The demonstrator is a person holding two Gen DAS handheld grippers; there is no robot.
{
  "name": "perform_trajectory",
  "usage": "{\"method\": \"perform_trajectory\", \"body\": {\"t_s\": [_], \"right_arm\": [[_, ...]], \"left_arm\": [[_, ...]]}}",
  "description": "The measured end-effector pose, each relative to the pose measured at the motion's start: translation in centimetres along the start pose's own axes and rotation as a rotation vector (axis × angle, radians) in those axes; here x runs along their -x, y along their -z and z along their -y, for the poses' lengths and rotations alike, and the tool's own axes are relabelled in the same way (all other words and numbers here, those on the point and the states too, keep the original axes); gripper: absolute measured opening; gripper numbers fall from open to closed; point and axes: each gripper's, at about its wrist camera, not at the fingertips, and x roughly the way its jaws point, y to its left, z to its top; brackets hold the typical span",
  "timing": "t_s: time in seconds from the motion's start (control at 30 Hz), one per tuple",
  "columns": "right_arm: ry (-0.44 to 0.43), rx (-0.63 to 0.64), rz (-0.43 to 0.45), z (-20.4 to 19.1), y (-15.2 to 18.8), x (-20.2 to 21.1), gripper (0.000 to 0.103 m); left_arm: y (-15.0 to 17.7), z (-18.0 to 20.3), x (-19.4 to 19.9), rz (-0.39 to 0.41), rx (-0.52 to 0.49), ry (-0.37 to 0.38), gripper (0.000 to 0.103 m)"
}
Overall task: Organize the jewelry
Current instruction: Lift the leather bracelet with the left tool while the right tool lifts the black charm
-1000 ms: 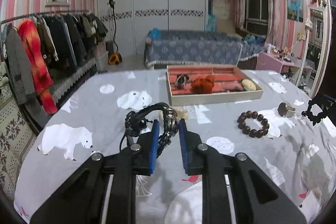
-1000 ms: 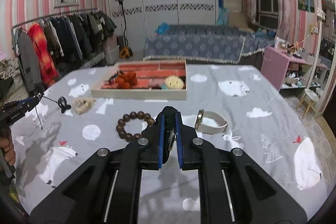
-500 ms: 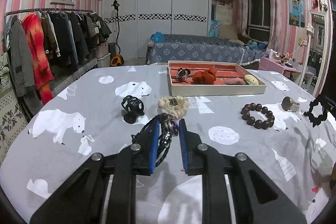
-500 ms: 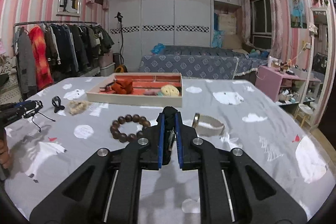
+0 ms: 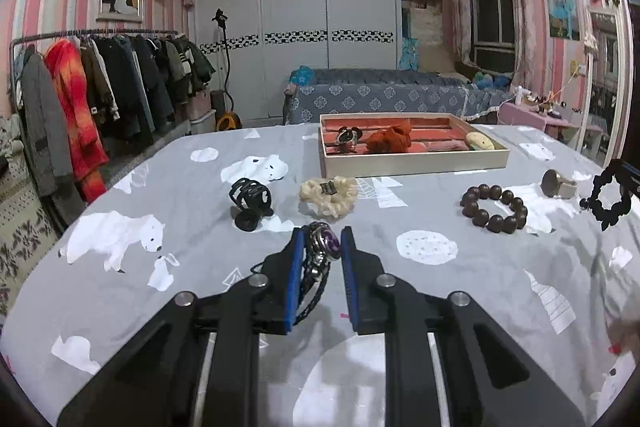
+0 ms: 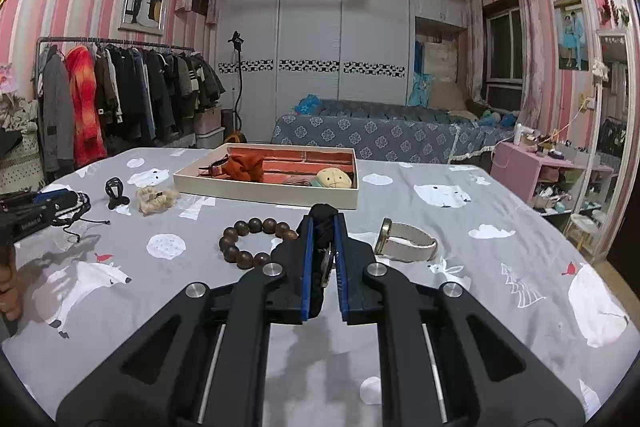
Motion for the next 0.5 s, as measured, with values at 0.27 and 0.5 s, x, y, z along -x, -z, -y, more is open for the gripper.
{"method": "perform_trajectory", "body": {"t_s": [0.27, 0.5], "right_arm": [[-0.008, -0.007, -0.020, 0.13, 0.01, -0.44, 0.011], [-0.007, -0.004, -0.020, -0.01, 0.05, -0.43, 0.011]], "left_arm": [[-0.03, -0.08, -0.07, 0.001, 0.004, -0.013, 0.019], [-0.04, -0.17, -0.03, 0.010, 0.008, -0.006, 0.019]]}}
